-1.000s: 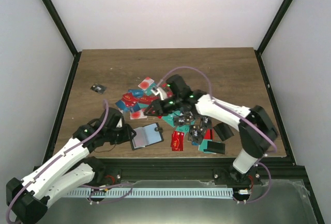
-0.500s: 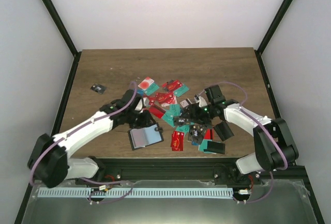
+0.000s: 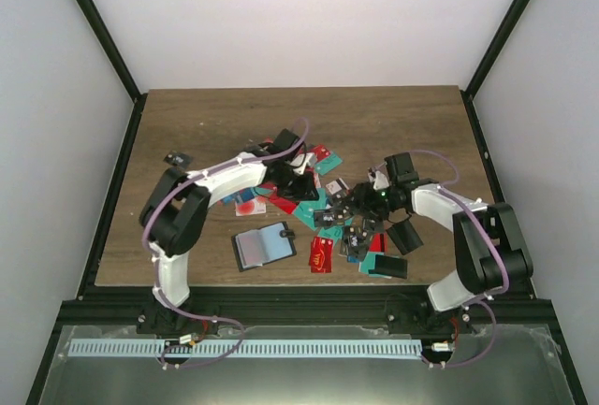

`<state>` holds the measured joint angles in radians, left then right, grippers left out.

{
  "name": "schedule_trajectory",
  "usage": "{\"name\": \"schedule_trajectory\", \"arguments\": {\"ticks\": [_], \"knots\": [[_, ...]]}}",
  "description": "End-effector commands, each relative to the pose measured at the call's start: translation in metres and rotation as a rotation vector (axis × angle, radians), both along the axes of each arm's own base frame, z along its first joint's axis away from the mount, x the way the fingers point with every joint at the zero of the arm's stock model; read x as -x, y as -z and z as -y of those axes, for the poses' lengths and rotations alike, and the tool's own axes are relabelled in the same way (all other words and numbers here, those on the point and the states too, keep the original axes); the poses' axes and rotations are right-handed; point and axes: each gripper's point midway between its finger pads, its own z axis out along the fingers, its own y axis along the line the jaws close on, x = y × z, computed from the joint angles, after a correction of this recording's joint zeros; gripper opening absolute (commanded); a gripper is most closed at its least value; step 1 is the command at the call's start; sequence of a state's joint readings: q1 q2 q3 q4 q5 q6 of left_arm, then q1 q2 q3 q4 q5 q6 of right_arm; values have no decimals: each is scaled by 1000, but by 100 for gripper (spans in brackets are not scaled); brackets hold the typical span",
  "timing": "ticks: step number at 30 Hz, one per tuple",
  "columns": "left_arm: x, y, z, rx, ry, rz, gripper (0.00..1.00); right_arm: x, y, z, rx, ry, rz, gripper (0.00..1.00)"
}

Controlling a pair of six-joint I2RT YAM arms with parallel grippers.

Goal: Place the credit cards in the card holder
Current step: Pick up the credit card from the center of the board.

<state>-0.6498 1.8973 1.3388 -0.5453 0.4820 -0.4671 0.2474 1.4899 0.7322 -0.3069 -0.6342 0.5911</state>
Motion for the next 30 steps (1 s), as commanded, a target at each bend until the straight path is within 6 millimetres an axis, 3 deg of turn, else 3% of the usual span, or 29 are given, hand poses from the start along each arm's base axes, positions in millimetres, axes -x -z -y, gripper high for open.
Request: {"name": "schedule_trajectory", "arguments": {"ticks": [1,8,13,20,24,30], "knots": [[-10,11,22,26,67,-30,17,-30,3,14,43,25,51,57],[-28,28,41,29,71,-60,13,-42,12,24,87,25,50,57],[-30,44,42,2,75,-78,12,-43,16,22,87,-2,50,57],[-22,71,46,-25,94,-123,12,-25,39,28,126,-27,-7,57],[-18,84,48,-39,105,-141,12,-10,49,21,82,-65,-41,57],[-14,100,45,-56,105,-168,11,5,43,2,-34,-140,-47,56]]}}
